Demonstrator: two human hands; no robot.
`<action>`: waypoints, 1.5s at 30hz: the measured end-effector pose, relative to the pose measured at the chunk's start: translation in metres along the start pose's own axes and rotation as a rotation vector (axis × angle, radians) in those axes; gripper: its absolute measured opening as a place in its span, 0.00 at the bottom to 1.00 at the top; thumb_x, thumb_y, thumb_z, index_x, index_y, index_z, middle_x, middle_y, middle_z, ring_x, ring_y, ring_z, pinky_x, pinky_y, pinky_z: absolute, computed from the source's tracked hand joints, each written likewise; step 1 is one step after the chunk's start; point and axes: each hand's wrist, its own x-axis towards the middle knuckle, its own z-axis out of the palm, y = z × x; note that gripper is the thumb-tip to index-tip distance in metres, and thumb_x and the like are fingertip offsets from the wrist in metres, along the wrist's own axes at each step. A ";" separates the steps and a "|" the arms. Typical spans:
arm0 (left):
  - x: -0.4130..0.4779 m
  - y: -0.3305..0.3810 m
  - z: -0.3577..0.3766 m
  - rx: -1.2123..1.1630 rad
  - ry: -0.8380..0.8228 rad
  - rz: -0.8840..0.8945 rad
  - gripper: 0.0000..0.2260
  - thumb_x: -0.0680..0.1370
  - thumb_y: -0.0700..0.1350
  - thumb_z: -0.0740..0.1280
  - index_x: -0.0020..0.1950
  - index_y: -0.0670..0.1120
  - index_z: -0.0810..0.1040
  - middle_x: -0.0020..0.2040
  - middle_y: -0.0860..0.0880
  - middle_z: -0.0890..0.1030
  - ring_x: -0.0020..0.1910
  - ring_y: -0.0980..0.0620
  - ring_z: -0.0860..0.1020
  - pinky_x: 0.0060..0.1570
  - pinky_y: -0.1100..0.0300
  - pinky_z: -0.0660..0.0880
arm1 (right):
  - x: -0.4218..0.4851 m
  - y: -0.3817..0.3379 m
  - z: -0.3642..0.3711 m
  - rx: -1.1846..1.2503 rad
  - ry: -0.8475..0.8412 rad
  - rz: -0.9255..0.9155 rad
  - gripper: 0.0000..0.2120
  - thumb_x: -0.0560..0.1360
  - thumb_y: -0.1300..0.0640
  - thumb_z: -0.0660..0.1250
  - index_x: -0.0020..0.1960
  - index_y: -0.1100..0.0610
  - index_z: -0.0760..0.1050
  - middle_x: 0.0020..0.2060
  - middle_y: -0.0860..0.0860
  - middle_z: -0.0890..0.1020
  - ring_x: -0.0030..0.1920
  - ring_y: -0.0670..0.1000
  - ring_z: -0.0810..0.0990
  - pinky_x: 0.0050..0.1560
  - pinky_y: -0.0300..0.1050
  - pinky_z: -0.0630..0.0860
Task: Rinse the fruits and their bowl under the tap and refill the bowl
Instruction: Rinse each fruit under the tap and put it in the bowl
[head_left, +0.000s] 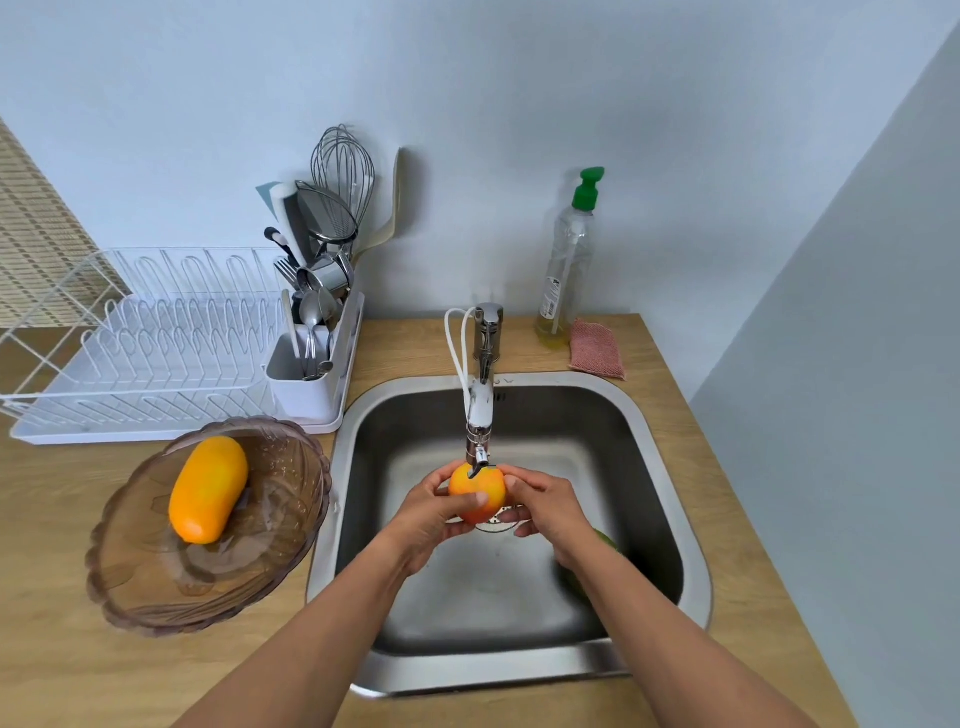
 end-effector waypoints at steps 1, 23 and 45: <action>0.001 -0.001 0.000 -0.009 0.002 -0.012 0.26 0.70 0.39 0.78 0.66 0.52 0.74 0.62 0.42 0.77 0.59 0.39 0.79 0.56 0.47 0.80 | -0.001 -0.001 -0.002 -0.006 -0.008 -0.003 0.12 0.80 0.59 0.64 0.60 0.52 0.82 0.40 0.51 0.86 0.34 0.48 0.84 0.31 0.39 0.75; 0.012 -0.019 0.001 -0.096 0.118 -0.078 0.20 0.74 0.42 0.74 0.64 0.46 0.74 0.55 0.45 0.79 0.56 0.42 0.80 0.55 0.51 0.78 | -0.007 0.069 -0.081 -1.180 0.025 0.328 0.58 0.63 0.42 0.79 0.79 0.60 0.49 0.75 0.58 0.62 0.74 0.58 0.64 0.72 0.51 0.66; -0.029 0.026 -0.024 0.084 0.315 0.246 0.32 0.69 0.44 0.79 0.70 0.52 0.70 0.62 0.48 0.77 0.60 0.47 0.78 0.52 0.51 0.77 | 0.006 0.022 -0.002 -0.588 0.011 0.086 0.46 0.53 0.41 0.77 0.68 0.50 0.67 0.60 0.51 0.75 0.56 0.54 0.78 0.55 0.52 0.80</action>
